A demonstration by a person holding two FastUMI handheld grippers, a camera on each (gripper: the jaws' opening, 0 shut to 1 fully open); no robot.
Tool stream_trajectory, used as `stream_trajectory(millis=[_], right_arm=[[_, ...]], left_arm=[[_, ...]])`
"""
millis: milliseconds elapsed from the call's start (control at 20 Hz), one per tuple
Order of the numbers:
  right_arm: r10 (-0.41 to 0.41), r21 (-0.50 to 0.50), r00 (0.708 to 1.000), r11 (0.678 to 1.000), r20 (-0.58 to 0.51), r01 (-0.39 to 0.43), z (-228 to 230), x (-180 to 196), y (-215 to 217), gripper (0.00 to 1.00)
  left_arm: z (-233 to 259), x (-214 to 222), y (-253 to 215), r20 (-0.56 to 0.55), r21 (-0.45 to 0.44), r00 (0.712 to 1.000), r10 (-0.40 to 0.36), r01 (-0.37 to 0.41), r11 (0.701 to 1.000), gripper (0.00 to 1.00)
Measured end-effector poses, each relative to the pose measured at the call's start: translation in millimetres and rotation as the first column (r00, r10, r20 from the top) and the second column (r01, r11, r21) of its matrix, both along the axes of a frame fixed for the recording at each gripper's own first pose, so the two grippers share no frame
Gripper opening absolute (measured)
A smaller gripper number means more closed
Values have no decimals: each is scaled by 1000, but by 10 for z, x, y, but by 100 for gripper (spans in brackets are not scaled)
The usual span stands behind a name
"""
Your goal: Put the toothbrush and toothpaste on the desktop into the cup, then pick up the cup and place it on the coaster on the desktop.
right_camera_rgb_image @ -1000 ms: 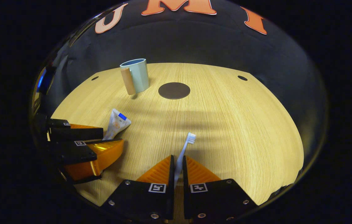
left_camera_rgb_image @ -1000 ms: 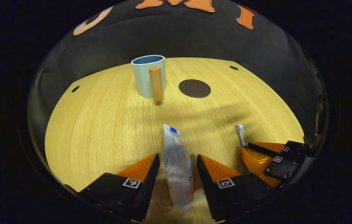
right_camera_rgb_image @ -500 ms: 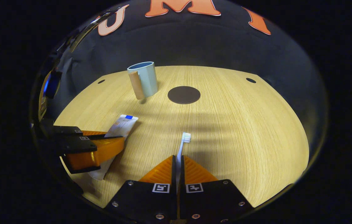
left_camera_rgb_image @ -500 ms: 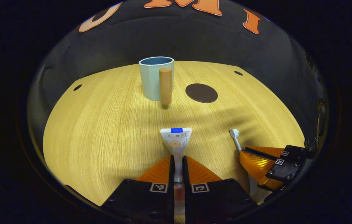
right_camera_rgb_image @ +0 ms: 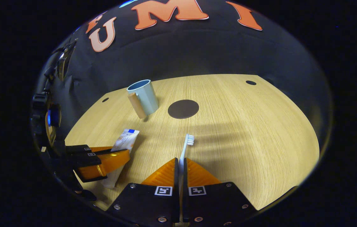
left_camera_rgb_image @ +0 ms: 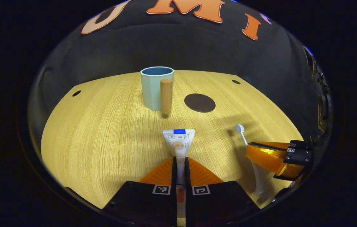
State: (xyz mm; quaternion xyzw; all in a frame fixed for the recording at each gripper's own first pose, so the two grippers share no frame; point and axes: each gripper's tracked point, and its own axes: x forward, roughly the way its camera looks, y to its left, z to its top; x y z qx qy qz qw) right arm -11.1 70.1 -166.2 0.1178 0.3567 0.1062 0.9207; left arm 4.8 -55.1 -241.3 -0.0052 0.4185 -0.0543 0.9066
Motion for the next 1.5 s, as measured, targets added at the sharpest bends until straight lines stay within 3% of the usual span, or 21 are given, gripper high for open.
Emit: stream_trajectory(millis=[250, 650, 1050, 1200, 1500], right_arm=[[-21, -3, 997, 1000, 72, 22, 240, 68, -84, 4], [-27, 6, 981, 1000, 193, 26, 610, 299, -185, 5], [-30, -12, 954, 999, 299, 36, 933, 390, -341, 4], [-36, -24, 946, 999, 322, 46, 981, 415, -398, 4], [-43, -46, 929, 997, 367, 64, 1057, 508, -505, 4]], left_arm=[[255, 171, -36, 125, -15, 992, -14, 16, 1000, 10], [723, 450, 29, 316, -11, 949, 9, -6, 1000, 10], [1316, 907, 185, 490, 41, 872, 2, -26, 999, 10], [1485, 1162, 298, 559, 90, 829, -7, -52, 995, 10], [1745, 1567, 376, 633, 104, 774, -7, -76, 992, 10]])
